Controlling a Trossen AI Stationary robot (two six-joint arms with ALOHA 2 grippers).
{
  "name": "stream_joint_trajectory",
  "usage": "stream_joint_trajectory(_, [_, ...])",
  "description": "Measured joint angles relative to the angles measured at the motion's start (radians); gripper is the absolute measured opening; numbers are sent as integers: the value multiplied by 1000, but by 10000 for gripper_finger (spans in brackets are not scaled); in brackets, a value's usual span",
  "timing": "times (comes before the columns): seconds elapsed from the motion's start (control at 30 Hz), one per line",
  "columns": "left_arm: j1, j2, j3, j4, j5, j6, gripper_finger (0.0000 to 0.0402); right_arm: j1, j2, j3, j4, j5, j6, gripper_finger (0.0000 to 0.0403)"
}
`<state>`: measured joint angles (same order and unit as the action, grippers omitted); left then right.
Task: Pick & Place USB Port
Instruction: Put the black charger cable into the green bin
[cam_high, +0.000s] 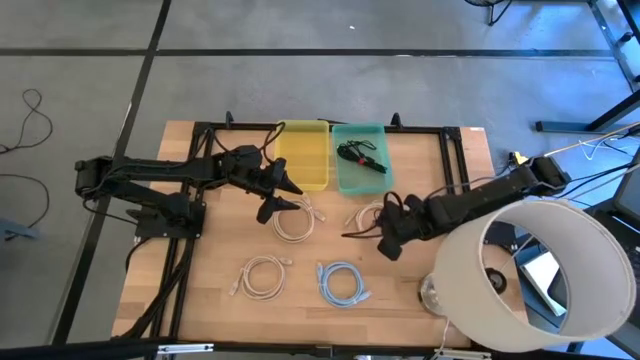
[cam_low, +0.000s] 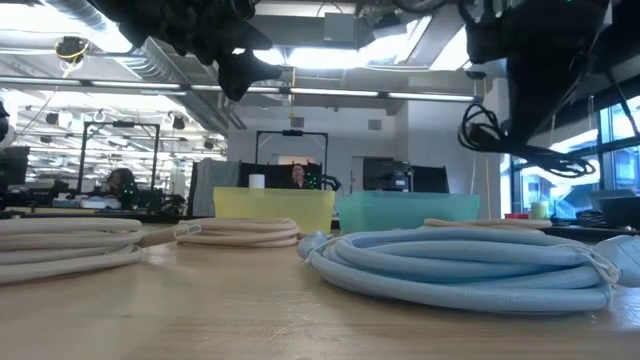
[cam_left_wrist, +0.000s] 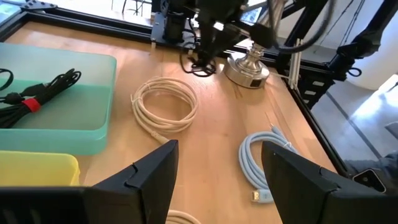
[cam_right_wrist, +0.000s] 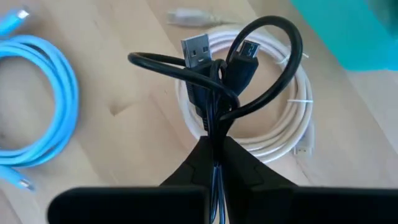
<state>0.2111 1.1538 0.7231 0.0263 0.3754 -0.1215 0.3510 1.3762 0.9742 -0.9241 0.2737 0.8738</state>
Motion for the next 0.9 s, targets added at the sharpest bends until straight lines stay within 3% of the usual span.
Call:
stream_joint_trajectory(0.43, [0, 0, 0, 0, 4, 0, 224, -242, 0, -15, 13, 56, -335, 11])
stream_joint_trajectory(0.9, [0, 0, 0, 6, 1, -6, 224, -616, -1, 26, 307, 25, -878, 11])
